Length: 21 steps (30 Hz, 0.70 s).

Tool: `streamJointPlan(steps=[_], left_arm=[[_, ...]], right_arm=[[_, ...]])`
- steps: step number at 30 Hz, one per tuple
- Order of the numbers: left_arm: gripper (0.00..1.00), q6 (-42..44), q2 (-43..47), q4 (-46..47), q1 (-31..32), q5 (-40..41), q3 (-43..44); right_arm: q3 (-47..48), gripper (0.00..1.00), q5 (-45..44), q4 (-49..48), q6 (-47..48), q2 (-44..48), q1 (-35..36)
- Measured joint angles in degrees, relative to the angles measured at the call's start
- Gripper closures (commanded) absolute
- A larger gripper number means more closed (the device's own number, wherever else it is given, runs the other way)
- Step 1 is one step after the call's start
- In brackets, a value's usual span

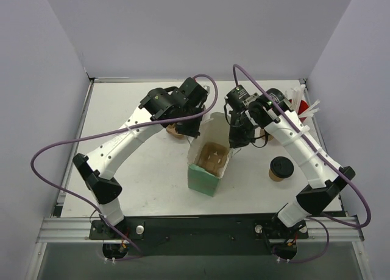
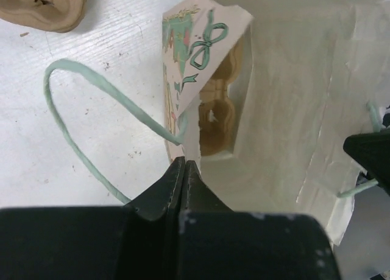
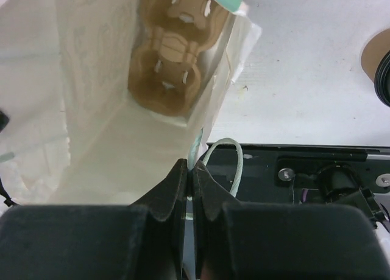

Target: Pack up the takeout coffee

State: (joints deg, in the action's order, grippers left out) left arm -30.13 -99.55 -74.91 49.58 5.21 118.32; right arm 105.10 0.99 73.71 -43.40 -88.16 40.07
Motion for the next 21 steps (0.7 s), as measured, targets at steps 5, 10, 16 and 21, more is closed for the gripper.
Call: streamJointPlan(steps=[5, 10, 16, 21], left_arm=[[1.0, -0.92, -4.13, -2.49, -0.02, 0.81, 8.07], [1.0, -1.42, -3.28, -2.1, -0.09, 1.03, 11.85], [1.0, -2.23, -2.8, -1.22, -0.07, 0.31, -0.74], [1.0, -2.34, -5.49, -2.32, -0.07, 0.72, 0.87]], right_arm=[[9.25, 1.0, 0.79, 1.22, -0.02, -3.41, -0.28], [9.44, 1.0, 1.55, -1.7, -0.04, -0.26, -0.28], [-13.03, 1.0, 4.7, -7.48, -0.22, 1.7, -1.92], [-9.88, 1.0, 5.51, -8.61, -0.22, -2.01, -2.49]])
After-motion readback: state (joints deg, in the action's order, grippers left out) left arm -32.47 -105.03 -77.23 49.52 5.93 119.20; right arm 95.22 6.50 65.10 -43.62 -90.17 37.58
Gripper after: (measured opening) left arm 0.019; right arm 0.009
